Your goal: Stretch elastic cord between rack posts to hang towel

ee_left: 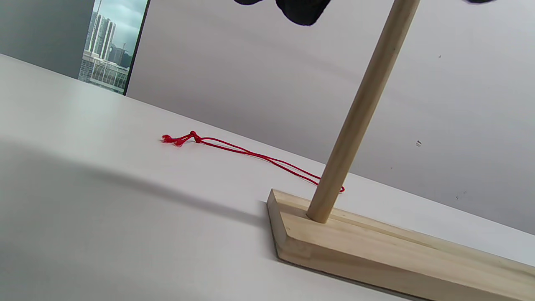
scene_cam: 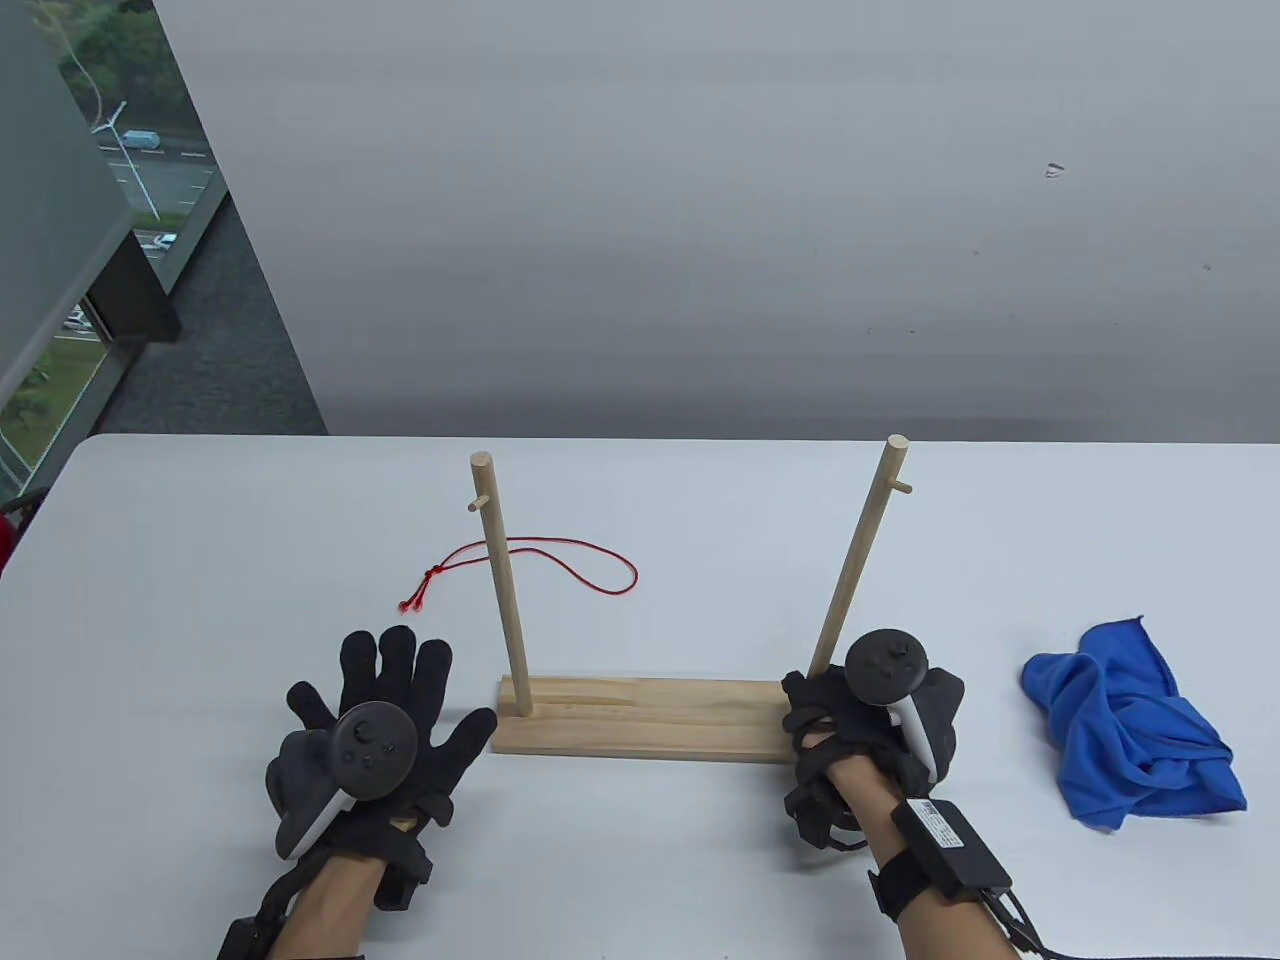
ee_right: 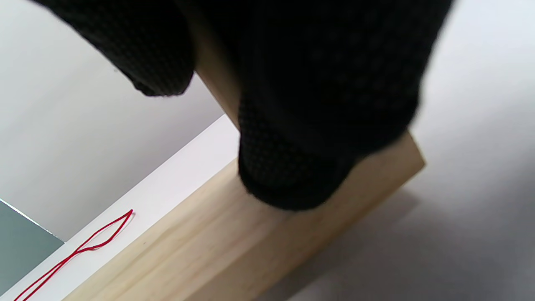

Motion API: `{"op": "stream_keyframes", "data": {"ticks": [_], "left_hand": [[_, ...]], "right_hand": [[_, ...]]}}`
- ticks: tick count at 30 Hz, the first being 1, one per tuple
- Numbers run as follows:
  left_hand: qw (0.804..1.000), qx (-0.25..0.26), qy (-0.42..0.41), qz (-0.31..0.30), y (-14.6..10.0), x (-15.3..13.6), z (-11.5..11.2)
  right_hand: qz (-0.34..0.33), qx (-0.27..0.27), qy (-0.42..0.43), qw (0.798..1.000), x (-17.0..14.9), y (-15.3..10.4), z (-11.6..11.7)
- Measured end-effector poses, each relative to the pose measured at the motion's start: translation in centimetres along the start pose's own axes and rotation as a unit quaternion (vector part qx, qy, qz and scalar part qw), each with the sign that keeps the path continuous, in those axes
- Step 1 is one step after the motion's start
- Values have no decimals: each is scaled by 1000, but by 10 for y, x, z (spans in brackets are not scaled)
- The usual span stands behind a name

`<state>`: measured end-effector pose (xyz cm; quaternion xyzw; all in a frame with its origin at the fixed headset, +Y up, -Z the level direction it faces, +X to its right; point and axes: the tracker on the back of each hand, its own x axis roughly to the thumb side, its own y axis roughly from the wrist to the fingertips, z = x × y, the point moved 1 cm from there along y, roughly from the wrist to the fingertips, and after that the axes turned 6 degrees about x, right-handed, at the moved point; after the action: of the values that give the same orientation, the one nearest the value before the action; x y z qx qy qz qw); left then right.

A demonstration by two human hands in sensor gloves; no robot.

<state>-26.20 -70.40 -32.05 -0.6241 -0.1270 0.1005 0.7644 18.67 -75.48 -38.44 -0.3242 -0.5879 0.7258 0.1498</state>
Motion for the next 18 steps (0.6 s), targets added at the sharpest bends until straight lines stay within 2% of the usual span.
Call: {"op": "stream_keyframes", "data": {"ticks": [12, 18], "left_hand": [[1000, 0, -1, 1, 0, -1, 0], [1000, 14, -4, 10, 0, -7, 2]], "right_hand": [[6, 9, -8, 1000, -4, 1, 3], [12, 41, 35, 998, -10, -12, 0]]}}
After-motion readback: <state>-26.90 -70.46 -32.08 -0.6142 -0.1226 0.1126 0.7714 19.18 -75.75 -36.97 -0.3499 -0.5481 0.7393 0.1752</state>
